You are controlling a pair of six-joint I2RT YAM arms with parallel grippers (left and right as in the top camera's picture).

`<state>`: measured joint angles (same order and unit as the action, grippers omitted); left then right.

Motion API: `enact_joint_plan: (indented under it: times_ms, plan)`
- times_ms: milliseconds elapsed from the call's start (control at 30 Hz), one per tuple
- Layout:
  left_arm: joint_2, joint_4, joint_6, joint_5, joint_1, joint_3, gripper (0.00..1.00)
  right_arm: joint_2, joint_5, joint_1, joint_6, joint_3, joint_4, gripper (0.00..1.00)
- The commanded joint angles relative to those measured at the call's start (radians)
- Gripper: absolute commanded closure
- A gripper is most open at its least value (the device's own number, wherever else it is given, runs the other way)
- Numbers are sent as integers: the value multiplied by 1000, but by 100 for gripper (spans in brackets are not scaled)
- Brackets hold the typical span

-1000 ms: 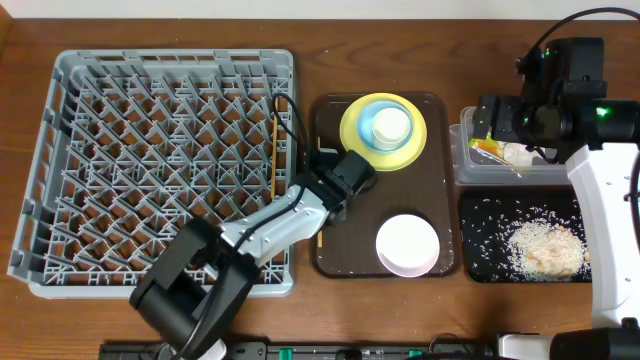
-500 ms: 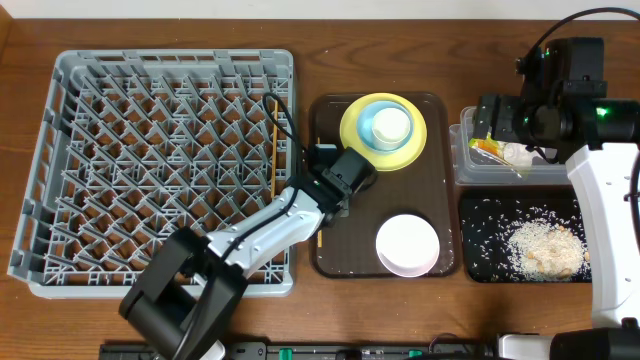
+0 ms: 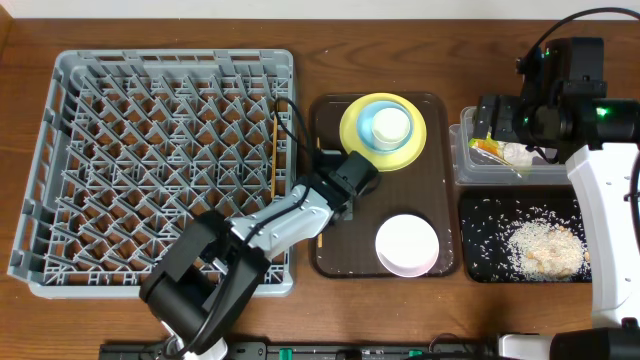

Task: Sort waste into correct bins and load items into the dishwasher rack
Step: 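Close the left gripper on the second wooden chopstick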

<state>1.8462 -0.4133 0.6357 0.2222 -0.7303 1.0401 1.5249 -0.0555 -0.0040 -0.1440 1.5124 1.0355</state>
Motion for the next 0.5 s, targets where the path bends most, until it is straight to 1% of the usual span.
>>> enact_joint_plan:
  times_ms: [0, 200, 333, 467]
  plan:
    - [17, -10, 17, -14, 5, -2, 69, 4, 2, 7, 14, 2, 2, 1]
    - [17, -4, 26, -13, 4, -2, 69, 4, 3, 7, 14, 2, 2, 1]
    - [19, -2, 33, -51, -6, -3, 69, 4, 2, 7, 14, 2, 2, 1]
    - [24, 4, 32, -54, -25, -2, 69, 4, 2, 7, 14, 2, 2, 1]
